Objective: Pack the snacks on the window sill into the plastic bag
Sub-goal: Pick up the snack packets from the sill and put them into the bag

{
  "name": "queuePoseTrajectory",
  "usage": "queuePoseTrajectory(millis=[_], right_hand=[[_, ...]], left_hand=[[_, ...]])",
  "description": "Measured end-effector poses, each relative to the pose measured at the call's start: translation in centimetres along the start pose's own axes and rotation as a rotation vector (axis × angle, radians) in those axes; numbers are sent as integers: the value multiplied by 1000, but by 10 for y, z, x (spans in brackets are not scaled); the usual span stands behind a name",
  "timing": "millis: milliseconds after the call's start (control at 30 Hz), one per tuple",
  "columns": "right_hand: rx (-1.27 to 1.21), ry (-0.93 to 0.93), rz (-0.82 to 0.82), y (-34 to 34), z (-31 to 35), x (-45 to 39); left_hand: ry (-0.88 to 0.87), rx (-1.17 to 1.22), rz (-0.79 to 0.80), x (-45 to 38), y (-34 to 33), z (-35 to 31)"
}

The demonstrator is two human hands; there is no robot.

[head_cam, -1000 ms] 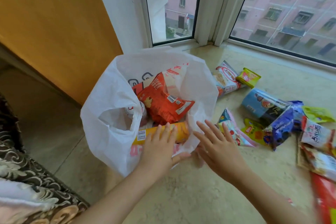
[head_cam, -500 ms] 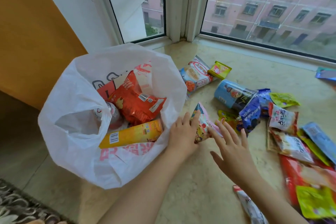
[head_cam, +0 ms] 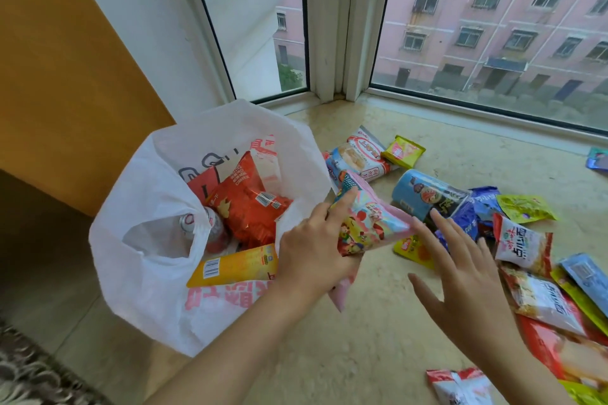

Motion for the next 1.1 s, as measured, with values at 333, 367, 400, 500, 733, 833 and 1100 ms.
queuePoseTrajectory(millis=[333, 367, 400, 500, 733, 833, 1100], right_hand=[[192, -54, 194, -74, -12, -36], [235, -84, 245, -86, -17, -39], [279, -118, 315, -99, -22, -41], [369, -201, 443, -122, -36, -45], [502, -217, 559, -139, -56, -58], [499, -148, 570, -146, -54, -58], [281, -82, 571, -139, -23, -47]], left_hand=[[335, 345, -275, 14, 90, 89], [357, 297, -248, 14, 91, 96], [375, 221, -208, 14, 89, 102], [383, -83, -63, 14, 76, 122], [391, -365, 130, 6, 35, 152], [368, -317, 155, 8, 17, 152], [311, -252, 206, 5, -12, 152]])
Point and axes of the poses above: each hand's wrist, its own x-axis away from the middle knuckle, its own y-axis out of the back of the hand, z = x × y, the point moved 7 cm from there along -x, towards the middle knuckle, and after that the axes turned 10 degrees about -y, right-handed, at the moved point
